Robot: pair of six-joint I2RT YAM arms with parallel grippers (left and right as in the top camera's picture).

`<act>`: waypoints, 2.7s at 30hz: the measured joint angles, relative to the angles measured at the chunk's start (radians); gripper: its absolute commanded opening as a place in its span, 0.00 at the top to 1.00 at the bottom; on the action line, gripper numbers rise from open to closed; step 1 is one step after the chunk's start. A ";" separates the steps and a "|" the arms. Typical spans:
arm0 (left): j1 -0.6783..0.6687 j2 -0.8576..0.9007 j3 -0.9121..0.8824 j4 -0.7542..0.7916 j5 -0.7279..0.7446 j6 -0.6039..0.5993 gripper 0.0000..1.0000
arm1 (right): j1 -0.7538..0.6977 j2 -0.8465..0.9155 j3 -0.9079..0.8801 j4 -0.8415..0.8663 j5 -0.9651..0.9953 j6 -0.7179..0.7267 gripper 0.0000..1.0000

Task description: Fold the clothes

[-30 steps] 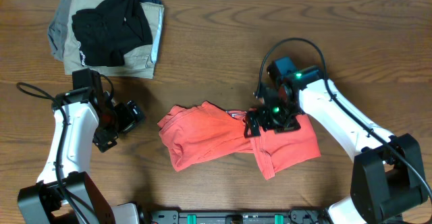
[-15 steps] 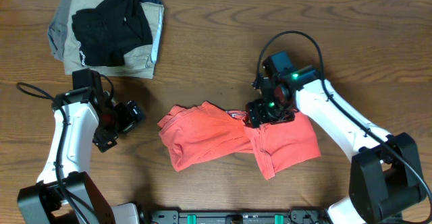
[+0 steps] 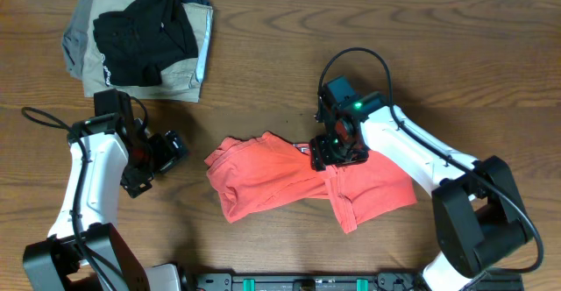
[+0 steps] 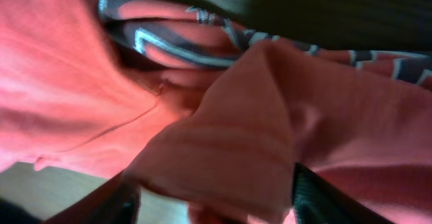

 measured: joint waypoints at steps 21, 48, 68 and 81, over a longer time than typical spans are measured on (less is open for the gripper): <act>0.000 0.000 0.000 0.000 0.000 0.000 0.00 | -0.060 0.021 0.103 -0.035 0.025 0.065 0.99; 0.000 0.000 0.000 0.004 0.000 0.000 0.00 | -0.036 0.021 0.122 0.041 0.025 0.074 0.35; 0.000 0.000 0.000 0.004 0.000 0.000 0.00 | -0.108 0.020 0.160 -0.168 0.032 -0.006 0.75; 0.000 0.000 0.000 0.006 0.000 0.000 0.00 | -0.018 0.020 -0.009 0.065 -0.078 -0.011 0.75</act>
